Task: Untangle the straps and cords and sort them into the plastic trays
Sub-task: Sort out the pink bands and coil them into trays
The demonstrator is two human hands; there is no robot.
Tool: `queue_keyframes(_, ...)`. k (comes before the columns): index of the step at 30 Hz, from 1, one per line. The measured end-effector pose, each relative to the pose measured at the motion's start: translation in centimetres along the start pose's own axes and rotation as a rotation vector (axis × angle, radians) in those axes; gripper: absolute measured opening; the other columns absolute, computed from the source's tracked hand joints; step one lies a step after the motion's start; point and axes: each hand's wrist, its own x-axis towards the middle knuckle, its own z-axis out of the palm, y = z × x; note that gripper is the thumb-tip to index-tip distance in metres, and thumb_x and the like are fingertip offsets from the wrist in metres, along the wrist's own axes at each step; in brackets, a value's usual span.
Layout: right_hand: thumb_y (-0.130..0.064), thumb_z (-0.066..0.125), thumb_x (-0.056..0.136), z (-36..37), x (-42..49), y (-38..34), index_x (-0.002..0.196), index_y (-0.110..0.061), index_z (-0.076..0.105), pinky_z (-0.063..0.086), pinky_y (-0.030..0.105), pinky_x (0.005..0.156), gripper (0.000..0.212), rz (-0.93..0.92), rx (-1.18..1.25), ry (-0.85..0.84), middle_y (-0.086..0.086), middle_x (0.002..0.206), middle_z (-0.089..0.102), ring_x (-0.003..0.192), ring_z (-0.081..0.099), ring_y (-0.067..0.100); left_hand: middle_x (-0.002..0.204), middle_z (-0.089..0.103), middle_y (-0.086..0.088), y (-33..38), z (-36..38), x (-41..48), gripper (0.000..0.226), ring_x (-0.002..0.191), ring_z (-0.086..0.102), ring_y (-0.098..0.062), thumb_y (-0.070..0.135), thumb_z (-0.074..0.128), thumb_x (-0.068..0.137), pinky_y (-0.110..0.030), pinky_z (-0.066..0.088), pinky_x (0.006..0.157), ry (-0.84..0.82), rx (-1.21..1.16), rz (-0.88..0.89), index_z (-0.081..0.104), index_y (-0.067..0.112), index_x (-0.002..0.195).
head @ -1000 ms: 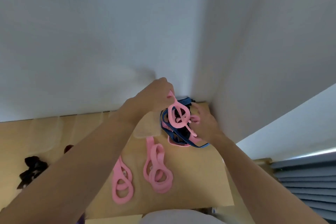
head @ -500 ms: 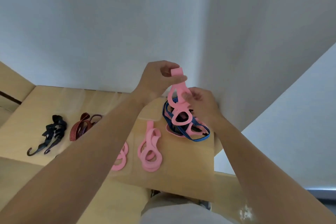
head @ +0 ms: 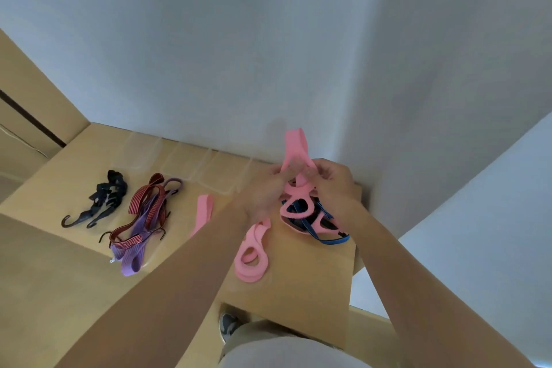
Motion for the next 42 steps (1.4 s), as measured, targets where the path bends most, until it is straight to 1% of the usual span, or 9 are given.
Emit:
queue_keyframes(6, -0.024, 0.065, 0.098, 3.0, 0.5, 0.8, 0.106, -0.019, 0.076, 0.059, 0.057, 0.083, 0.014, 0.060, 0.066, 0.007, 0.006, 0.098, 0.077, 0.092, 0.074, 0.030, 0.113, 0.076, -0.010, 0.0, -2.9, 0.0, 0.033, 0.105, 0.072, -0.032, 0.039, 0.061, 0.101, -0.060, 0.054, 0.098, -0.005, -0.010, -0.037, 0.070, 0.015, 0.121)
queue_keyframes(10, -0.024, 0.062, 0.099, 5.4, 1.1, 1.0, 0.104, -0.020, 0.077, 0.057, 0.057, 0.083, 0.016, -0.015, -0.037, -0.026, 0.007, 0.097, 0.076, 0.091, 0.072, 0.031, 0.123, 0.071, -0.014, 0.4, -5.3, 0.0, 0.041, 0.103, 0.070, -0.033, 0.043, 0.062, 0.099, -0.052, 0.060, 0.085, 0.005, -0.179, -0.121, 0.067, 0.014, 0.127)
queue_keyframes(13, -0.024, 0.060, 0.099, 7.1, 1.2, 1.2, 0.094, -0.042, 0.076, 0.054, 0.039, 0.088, 0.025, -0.054, -0.154, -0.036, 0.009, 0.105, 0.063, 0.097, 0.063, 0.021, 0.115, 0.072, -0.014, 0.5, -7.1, 0.5, 0.038, 0.091, 0.071, -0.030, 0.038, 0.058, 0.103, -0.044, 0.062, 0.072, 0.017, -0.206, -0.147, 0.065, 0.010, 0.128)
queue_keyframes(16, -0.026, 0.051, 0.094, 8.1, 1.4, 2.8, 0.103, -0.032, 0.073, 0.045, 0.026, 0.086, 0.025, -0.065, -0.169, -0.026, 0.000, 0.106, 0.063, 0.099, 0.057, 0.011, 0.105, 0.073, -0.009, 0.6, -9.1, 0.8, 0.030, 0.084, 0.070, -0.022, 0.032, 0.054, 0.105, -0.035, 0.058, 0.061, 0.027, -0.171, -0.148, 0.066, 0.011, 0.123)
queue_keyframes(21, -0.029, 0.058, 0.096, 7.2, 2.2, 7.3, 0.102, -0.022, 0.059, 0.049, 0.027, 0.073, 0.010, 0.215, -0.544, 0.202, -0.007, 0.091, 0.062, 0.084, 0.059, 0.012, 0.119, 0.071, -0.018, 0.5, -12.9, 1.7, 0.029, 0.097, 0.066, -0.026, 0.029, 0.053, 0.105, -0.043, 0.058, 0.075, 0.033, -0.181, -0.152, 0.065, 0.012, 0.127)
queue_keyframes(25, -0.028, 0.060, 0.079, 7.5, 3.3, 10.8, 0.088, -0.016, 0.051, 0.040, 0.028, 0.055, 0.017, 0.373, -0.774, 0.169, 0.004, 0.086, 0.062, 0.070, 0.056, 0.020, 0.108, 0.075, -0.014, 0.5, -15.7, 1.3, 0.026, 0.083, 0.073, -0.020, 0.023, 0.051, 0.106, -0.032, 0.060, 0.061, 0.064, -0.239, -0.158, 0.063, 0.010, 0.125)
queue_keyframes(27, -0.044, 0.060, 0.077, 8.2, 3.9, 12.3, 0.101, -0.020, 0.055, 0.053, 0.038, 0.069, 0.034, 0.433, -0.835, 0.161, 0.005, 0.100, 0.063, 0.084, 0.060, 0.024, 0.113, 0.072, -0.015, 0.4, -17.3, 1.1, 0.030, 0.079, 0.071, -0.018, 0.024, 0.053, 0.106, -0.030, 0.059, 0.059, 0.082, -0.231, -0.165, 0.063, 0.008, 0.129)
queue_keyframes(32, -0.053, 0.054, 0.093, 9.7, 4.3, 13.0, 0.126, -0.013, 0.049, 0.049, 0.047, 0.094, 0.052, 0.446, -1.103, 0.196, 0.009, 0.124, 0.056, 0.115, 0.055, 0.033, 0.102, 0.068, -0.014, 0.0, -19.7, 0.1, 0.027, 0.067, 0.064, -0.017, 0.024, 0.054, 0.105, -0.030, 0.055, 0.053, 0.108, -0.174, -0.165, 0.068, 0.005, 0.118)
queue_keyframes(42, -0.046, 0.050, 0.097, 9.9, 4.8, 13.8, 0.105, -0.019, 0.055, 0.046, 0.052, 0.099, 0.029, 0.352, -1.107, 0.248, 0.001, 0.100, 0.064, 0.094, 0.062, 0.025, 0.098, 0.072, -0.017, -3.3, -22.6, -0.7, 0.026, 0.077, 0.069, -0.030, 0.022, 0.055, 0.105, -0.040, 0.058, 0.065, 0.193, -0.072, -0.235, 0.068, 0.002, 0.116)
